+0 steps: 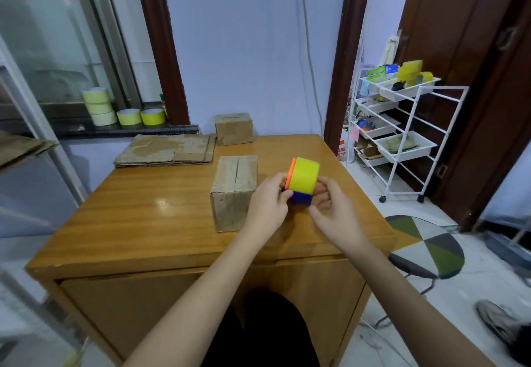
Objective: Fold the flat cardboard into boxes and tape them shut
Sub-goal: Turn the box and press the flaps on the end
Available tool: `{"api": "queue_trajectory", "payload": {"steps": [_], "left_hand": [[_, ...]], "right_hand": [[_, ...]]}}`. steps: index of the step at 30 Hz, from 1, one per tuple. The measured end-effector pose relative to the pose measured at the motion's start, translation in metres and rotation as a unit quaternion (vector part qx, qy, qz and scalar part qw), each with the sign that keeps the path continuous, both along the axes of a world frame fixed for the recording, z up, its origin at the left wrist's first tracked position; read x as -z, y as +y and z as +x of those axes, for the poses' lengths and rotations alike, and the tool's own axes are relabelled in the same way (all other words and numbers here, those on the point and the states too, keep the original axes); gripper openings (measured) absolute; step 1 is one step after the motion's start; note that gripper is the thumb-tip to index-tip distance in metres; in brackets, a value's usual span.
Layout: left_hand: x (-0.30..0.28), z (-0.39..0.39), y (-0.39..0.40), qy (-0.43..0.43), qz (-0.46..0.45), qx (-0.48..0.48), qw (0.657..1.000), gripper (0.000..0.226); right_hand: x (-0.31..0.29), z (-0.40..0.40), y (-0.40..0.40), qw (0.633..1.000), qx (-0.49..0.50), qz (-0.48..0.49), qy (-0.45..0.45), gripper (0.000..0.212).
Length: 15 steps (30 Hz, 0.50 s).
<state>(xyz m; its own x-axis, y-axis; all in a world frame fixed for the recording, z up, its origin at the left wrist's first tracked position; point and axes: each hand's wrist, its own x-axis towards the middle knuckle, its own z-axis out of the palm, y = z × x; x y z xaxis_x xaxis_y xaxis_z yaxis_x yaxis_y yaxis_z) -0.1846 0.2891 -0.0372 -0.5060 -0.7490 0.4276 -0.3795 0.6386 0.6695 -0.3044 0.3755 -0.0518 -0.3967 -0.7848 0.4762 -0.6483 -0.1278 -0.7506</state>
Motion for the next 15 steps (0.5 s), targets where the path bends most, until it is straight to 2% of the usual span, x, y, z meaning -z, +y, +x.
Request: {"api": "queue_trajectory", "payload": {"steps": [2,5,11,15], "left_hand": [[-0.011,0.004,-0.002,0.046,0.040,0.029,0.998,0.023],[-0.028,0.009,-0.002,0.102,0.085,0.058,0.989,0.028],[-0.044,0.017,0.002,0.142,0.124,0.096,0.977,0.028],[-0.048,0.016,0.008,0.156,0.143,0.086,0.973,0.028]], "right_hand": [[-0.007,0.001,0.001,0.999,0.008,-0.034,0.035,0.049],[-0.020,0.003,0.003,0.996,0.017,-0.048,0.078,0.062],[-0.035,0.017,0.008,0.995,-0.044,0.010,0.084,0.081],[-0.028,0.024,0.001,0.988,-0.034,0.042,0.146,0.093]]}}
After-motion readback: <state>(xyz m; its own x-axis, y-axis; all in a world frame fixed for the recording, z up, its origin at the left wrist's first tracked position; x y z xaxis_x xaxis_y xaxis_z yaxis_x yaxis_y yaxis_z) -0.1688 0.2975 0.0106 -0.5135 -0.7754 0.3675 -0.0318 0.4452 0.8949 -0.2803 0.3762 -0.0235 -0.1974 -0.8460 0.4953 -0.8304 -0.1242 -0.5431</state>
